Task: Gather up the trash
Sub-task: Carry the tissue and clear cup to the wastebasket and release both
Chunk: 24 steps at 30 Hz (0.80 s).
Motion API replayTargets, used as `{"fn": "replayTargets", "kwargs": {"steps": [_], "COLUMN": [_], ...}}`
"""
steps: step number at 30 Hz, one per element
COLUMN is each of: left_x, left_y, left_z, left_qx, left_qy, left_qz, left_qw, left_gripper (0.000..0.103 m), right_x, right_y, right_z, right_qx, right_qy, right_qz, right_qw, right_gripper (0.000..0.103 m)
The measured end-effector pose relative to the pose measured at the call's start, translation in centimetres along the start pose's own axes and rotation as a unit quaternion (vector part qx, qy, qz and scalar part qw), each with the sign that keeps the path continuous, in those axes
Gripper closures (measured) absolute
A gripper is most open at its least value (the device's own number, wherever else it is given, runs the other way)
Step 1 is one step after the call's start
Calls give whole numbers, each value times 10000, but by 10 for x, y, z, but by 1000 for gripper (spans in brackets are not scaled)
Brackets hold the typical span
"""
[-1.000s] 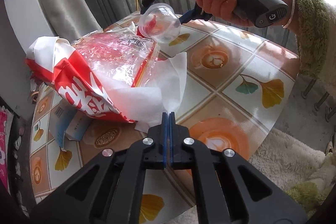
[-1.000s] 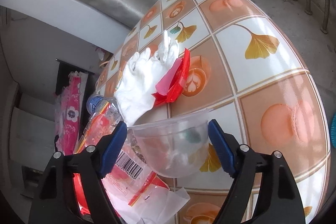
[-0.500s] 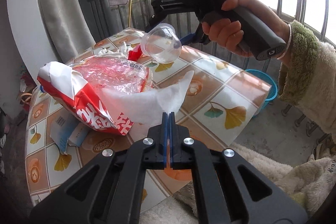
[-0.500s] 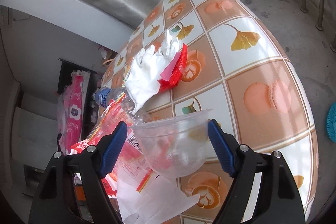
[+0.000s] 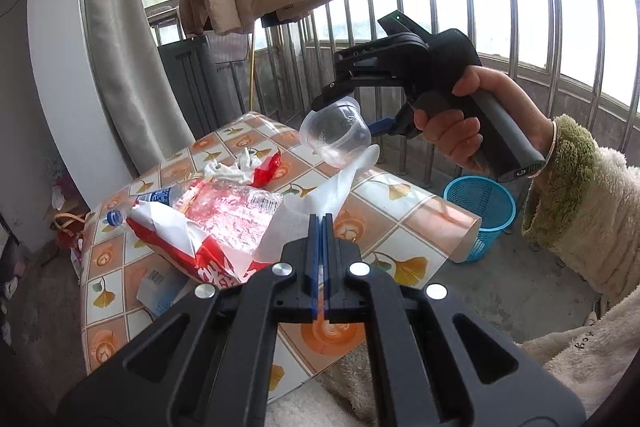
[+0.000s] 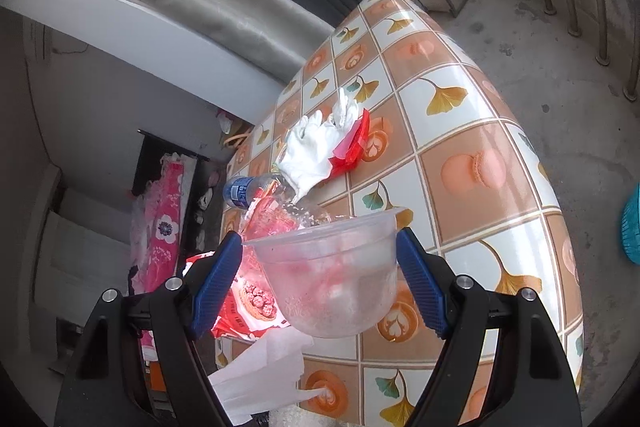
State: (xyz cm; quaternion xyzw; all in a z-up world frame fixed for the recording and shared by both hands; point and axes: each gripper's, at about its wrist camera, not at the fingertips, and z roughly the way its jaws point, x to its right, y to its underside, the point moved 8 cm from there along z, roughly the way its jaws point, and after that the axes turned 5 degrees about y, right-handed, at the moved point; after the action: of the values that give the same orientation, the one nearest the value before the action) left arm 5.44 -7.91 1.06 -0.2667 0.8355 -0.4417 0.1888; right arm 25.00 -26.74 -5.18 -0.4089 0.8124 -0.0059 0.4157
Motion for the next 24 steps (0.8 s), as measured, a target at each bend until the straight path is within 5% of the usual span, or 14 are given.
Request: {"fn": "replayTargets", "kwargs": {"steps": [11, 24], "left_x": [-6, 36], "left_y": [-47, -104], "left_z": [-25, 83], "left_qx": [390, -398], "left_qy": [711, 2350], "left_qz": [-531, -1060], "left_qw": [9953, 9654], "left_gripper": [103, 103], "right_x": [22, 131], "right_y": [16, 17], "right_z": [-78, -189], "right_qx": [616, 1742], "right_qy": [-172, 297], "right_qz": [174, 1058], "right_qw": [9978, 9786], "right_gripper": [26, 26]}}
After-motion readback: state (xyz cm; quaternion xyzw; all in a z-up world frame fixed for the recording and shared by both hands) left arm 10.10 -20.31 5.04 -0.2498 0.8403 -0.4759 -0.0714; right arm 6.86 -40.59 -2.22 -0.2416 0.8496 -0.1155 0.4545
